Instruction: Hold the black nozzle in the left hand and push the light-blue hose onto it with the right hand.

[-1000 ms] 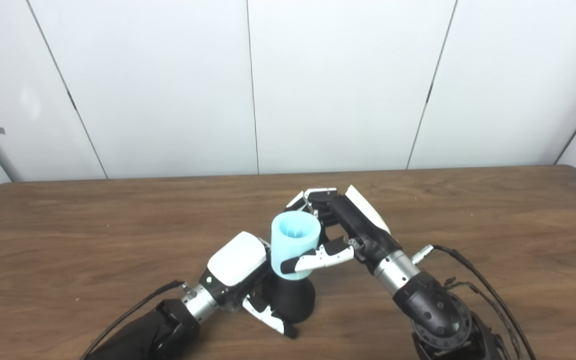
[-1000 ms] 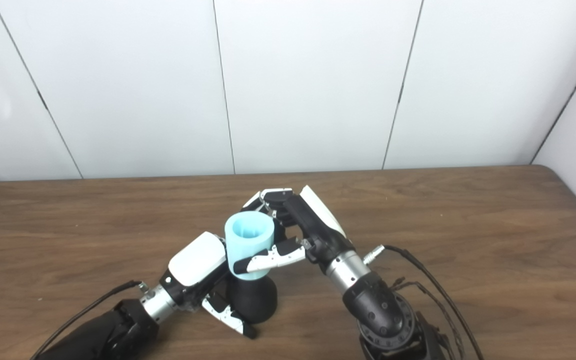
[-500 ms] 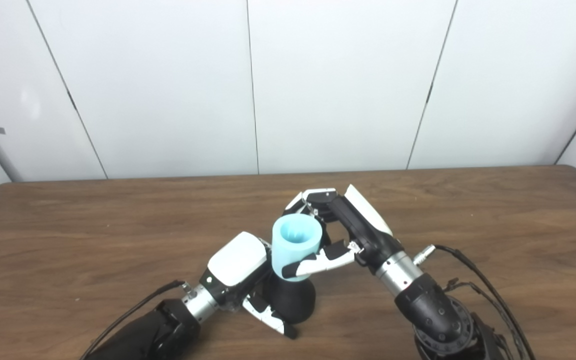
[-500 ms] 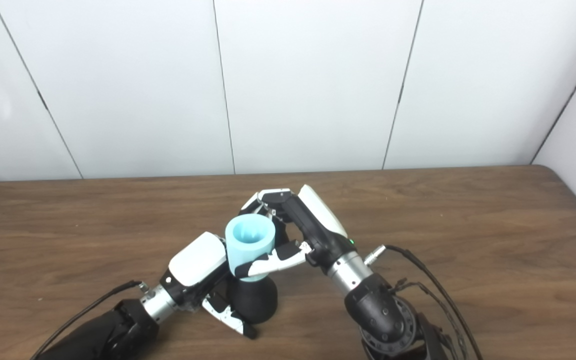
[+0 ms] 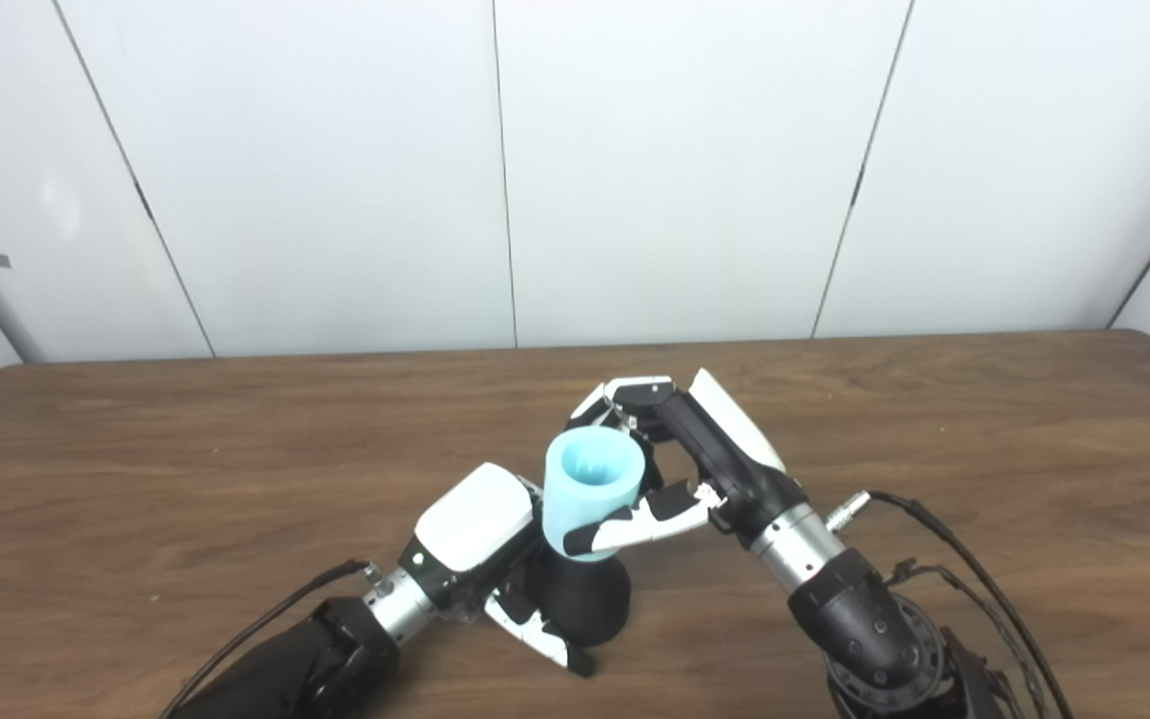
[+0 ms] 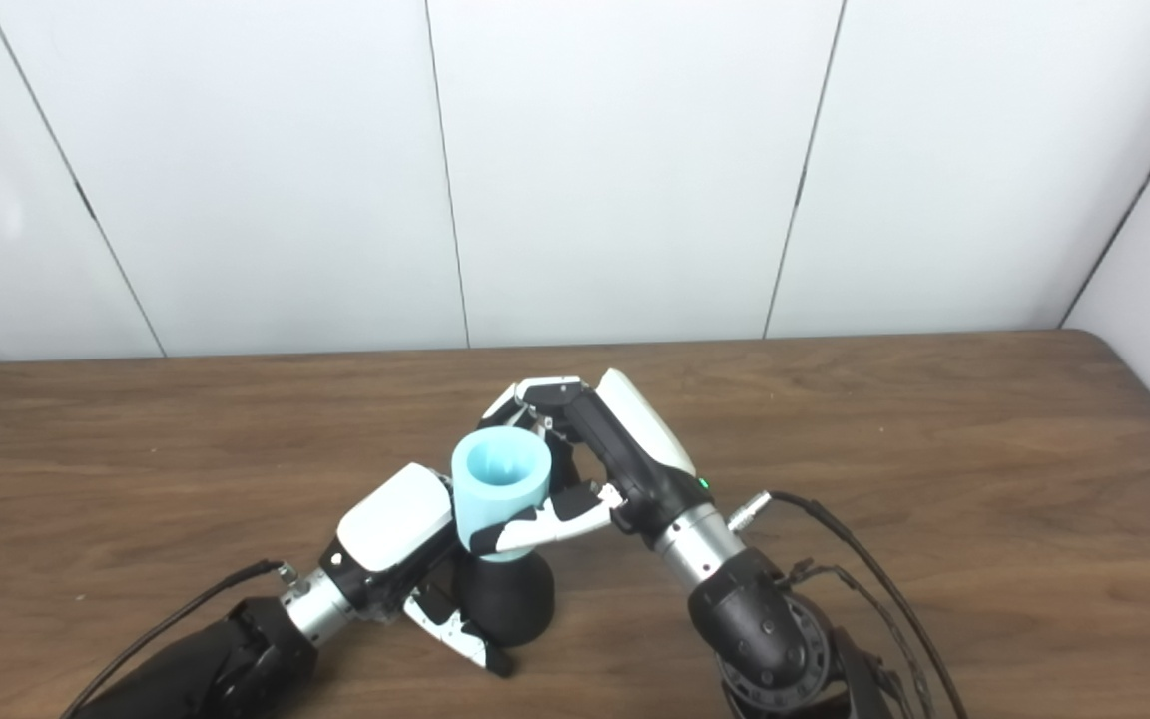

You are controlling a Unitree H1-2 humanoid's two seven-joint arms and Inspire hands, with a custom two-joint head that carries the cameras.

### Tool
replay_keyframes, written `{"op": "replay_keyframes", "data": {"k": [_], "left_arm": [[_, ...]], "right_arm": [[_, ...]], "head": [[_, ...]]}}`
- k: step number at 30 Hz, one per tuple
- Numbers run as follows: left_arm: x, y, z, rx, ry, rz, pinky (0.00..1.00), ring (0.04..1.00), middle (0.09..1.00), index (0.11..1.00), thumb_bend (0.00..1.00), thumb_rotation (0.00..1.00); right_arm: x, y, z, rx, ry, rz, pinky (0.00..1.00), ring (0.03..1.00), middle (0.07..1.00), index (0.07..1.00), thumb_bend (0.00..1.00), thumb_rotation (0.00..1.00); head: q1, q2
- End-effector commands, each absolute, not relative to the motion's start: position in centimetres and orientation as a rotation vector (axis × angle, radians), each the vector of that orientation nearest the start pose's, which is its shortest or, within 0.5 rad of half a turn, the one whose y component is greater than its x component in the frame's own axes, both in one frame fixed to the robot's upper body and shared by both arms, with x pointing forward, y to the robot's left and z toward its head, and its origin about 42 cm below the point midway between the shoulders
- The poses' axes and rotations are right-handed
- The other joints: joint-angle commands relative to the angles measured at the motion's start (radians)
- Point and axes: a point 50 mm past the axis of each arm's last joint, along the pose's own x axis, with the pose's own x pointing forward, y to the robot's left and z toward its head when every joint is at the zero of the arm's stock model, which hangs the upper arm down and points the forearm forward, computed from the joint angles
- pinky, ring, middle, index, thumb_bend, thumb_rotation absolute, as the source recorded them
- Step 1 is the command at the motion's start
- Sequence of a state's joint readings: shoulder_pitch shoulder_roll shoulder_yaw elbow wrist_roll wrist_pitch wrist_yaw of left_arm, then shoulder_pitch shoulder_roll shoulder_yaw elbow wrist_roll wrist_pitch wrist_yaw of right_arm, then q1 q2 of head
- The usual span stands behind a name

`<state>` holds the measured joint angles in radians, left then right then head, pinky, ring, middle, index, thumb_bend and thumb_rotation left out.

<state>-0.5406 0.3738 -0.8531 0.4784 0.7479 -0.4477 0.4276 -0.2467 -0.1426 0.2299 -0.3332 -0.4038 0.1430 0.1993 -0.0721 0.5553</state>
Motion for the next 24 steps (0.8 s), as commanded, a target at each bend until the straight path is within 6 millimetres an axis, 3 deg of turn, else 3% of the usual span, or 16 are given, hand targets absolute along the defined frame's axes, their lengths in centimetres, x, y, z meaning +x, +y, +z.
{"op": "replay_keyframes", "data": {"k": [1,2,3,5,6,8,12,15,20,24], "left_arm": [[26.62,11.85,-0.38,0.953,-0.48,-0.899,0.17,0.218,0.472,0.484,0.52,0.0],[26.61,11.85,-0.37,0.954,-0.48,-0.9,0.17,0.218,0.472,0.484,0.52,0.0],[26.61,11.84,-0.35,0.955,-0.48,-0.9,0.17,0.218,0.472,0.484,0.52,0.0],[26.61,11.82,-0.33,0.955,-0.48,-0.9,0.16,0.213,0.472,0.484,0.52,0.0],[26.6,11.81,-0.32,0.954,-0.478,-0.901,0.16,0.213,0.472,0.484,0.52,0.0],[26.58,11.79,-0.29,0.948,-0.479,-0.9,0.17,0.221,0.472,0.484,0.52,0.0],[26.59,11.76,-0.35,0.949,-0.484,-0.894,0.16,0.209,0.472,0.483,0.52,0.0],[26.62,11.75,-0.34,0.952,-0.483,-0.899,0.17,0.233,0.473,0.484,0.52,0.0],[26.63,11.76,-0.38,0.955,-0.476,-0.902,0.18,0.234,0.472,0.484,0.52,0.0],[26.62,11.78,-0.33,0.953,-0.475,-0.902,0.18,0.234,0.472,0.484,0.52,0.0]], "right_arm": [[32.36,-16.21,24.88,-0.589,-0.495,0.305,0.09,0.154,0.329,0.491,0.5,0.13],[32.34,-16.22,24.92,-0.589,-0.49,0.304,0.11,0.188,0.396,0.491,0.5,0.13],[32.32,-16.22,24.96,-0.588,-0.486,0.305,0.17,0.285,0.497,0.492,0.5,0.13],[32.25,-16.23,25.05,-0.587,-0.47,0.307,0.35,0.487,0.609,0.493,0.51,0.14],[32.22,-16.23,25.09,-0.586,-0.46,0.305,0.45,0.581,0.654,0.585,0.61,0.2],[32.15,-16.19,25.17,-0.584,-0.442,0.298,0.58,0.681,0.706,0.691,0.78,0.34],[32.07,-16.09,25.33,-0.57,-0.421,0.306,0.67,0.78,0.804,0.804,0.92,0.45],[32.09,-16.04,25.42,-0.546,-0.413,0.318,0.74,0.85,0.886,0.886,0.96,0.46],[31.99,-16.0,25.44,-0.52,-0.413,0.325,0.83,0.915,0.929,0.922,1.0,0.44],[31.99,-16.04,25.46,-0.521,-0.414,0.326,0.84,0.921,0.932,0.922,1.0,0.44]], "head": [[-0.001,0.001],[-0.001,0.001],[-0.001,0.001],[-0.001,0.001],[-0.001,0.001],[-0.001,0.001],[0.0,0.001],[-0.001,0.0],[-0.001,0.0],[0.0,0.0]]}}
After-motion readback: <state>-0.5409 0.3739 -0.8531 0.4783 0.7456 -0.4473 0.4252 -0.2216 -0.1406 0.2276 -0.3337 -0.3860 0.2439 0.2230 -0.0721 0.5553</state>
